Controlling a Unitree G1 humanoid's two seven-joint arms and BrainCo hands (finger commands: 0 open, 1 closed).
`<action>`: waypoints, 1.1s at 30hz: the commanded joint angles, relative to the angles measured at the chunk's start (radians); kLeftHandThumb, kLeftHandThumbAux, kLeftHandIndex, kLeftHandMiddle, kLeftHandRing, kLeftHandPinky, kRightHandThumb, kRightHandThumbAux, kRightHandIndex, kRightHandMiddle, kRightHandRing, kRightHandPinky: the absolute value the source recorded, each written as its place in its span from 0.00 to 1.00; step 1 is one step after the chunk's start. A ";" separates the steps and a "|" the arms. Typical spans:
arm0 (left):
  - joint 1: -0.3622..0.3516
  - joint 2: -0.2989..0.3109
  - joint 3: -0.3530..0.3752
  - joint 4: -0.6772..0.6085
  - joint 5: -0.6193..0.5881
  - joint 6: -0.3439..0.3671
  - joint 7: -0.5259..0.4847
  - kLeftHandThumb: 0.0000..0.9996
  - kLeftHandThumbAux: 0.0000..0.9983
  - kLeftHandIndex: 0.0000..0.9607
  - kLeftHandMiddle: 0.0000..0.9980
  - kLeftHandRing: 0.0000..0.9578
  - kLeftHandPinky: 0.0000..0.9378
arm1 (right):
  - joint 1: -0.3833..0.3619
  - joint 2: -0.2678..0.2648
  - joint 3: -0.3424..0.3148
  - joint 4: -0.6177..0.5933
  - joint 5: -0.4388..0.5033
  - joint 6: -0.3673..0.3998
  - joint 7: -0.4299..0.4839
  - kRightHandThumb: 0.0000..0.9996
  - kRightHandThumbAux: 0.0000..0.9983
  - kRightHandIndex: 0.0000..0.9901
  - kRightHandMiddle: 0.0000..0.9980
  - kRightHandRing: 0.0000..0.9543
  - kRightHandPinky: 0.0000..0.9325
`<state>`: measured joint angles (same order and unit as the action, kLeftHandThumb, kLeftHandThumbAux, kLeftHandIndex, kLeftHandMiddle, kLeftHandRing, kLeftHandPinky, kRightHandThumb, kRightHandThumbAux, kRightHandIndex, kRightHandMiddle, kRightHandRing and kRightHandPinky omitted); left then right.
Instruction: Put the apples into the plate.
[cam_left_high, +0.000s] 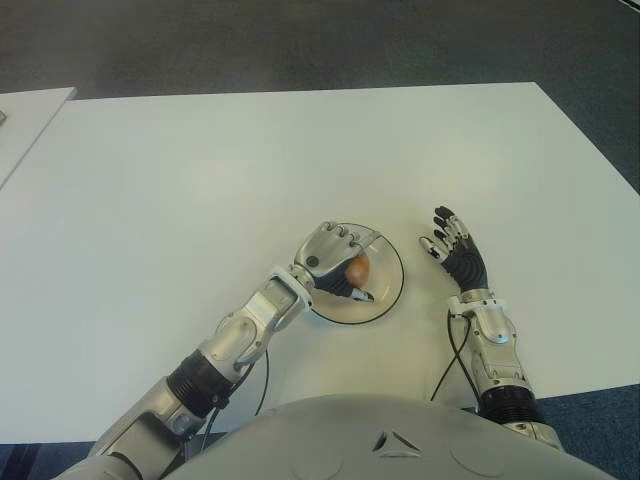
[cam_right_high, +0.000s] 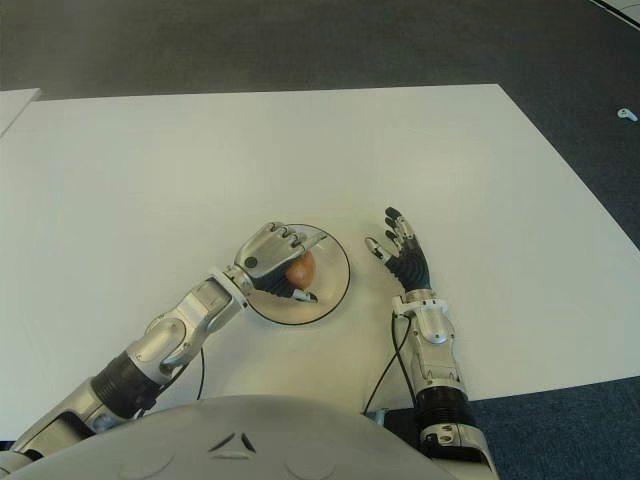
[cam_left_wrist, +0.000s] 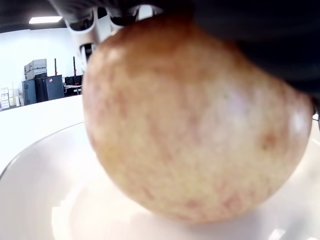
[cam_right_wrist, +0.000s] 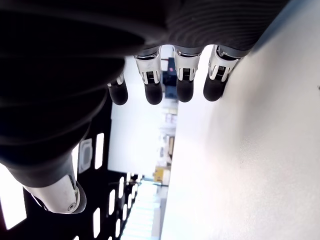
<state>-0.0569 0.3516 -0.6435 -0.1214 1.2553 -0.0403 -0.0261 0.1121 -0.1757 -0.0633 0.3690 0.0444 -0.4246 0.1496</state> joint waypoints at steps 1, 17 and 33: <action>0.000 0.006 0.004 -0.011 0.007 -0.005 0.032 0.07 0.30 0.00 0.00 0.00 0.00 | 0.059 0.033 0.024 0.096 -0.001 0.092 0.017 0.09 0.66 0.01 0.00 0.00 0.00; 0.007 0.015 0.005 -0.024 0.006 -0.003 0.043 0.09 0.31 0.00 0.00 0.00 0.00 | 0.049 0.035 0.021 0.117 0.003 0.071 0.024 0.09 0.67 0.01 0.00 0.00 0.00; 0.013 0.017 0.011 -0.037 -0.007 -0.005 0.036 0.11 0.31 0.00 0.00 0.00 0.00 | 0.047 0.035 0.023 0.121 0.011 0.065 0.033 0.10 0.69 0.01 0.00 0.00 0.00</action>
<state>-0.0549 0.3596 -0.6383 -0.1536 1.2504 -0.0420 0.0155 0.0939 -0.1758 -0.0636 0.3906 0.0598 -0.4280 0.1693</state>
